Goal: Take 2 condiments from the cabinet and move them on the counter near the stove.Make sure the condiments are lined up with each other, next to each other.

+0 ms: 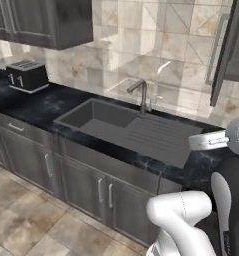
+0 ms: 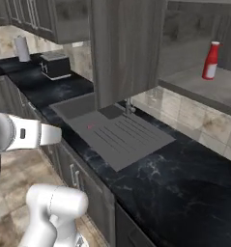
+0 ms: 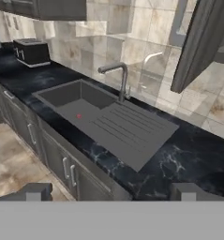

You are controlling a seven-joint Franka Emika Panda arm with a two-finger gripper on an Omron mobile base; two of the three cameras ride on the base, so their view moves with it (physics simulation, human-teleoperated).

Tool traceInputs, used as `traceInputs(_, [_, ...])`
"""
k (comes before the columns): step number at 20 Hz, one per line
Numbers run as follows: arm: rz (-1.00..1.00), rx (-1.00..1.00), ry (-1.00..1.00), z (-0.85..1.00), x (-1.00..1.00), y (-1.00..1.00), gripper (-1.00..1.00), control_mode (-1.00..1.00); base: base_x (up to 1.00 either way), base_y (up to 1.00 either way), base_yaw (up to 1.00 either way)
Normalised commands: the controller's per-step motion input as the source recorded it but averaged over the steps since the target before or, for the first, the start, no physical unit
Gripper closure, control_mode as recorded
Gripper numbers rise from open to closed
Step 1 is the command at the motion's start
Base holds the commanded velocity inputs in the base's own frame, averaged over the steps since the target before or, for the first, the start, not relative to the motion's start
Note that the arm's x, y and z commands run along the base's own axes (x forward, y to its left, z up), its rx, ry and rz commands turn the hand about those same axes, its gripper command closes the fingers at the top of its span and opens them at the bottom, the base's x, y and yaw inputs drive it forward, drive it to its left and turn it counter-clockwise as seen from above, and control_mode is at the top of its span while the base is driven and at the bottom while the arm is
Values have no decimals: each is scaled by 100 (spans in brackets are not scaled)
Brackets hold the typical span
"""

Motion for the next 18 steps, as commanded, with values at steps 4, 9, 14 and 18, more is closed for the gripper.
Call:
traceInputs(4, [0,0,0,0,0,0,-100,100,-18,0,-49])
traceInputs(9, [0,0,0,0,0,0,-100,100,-11,0,-48])
traceInputs(14, [0,0,0,0,0,0,-100,100,0,0,-43])
traceInputs(18, [0,0,0,0,0,0,-100,100,0,0,-41])
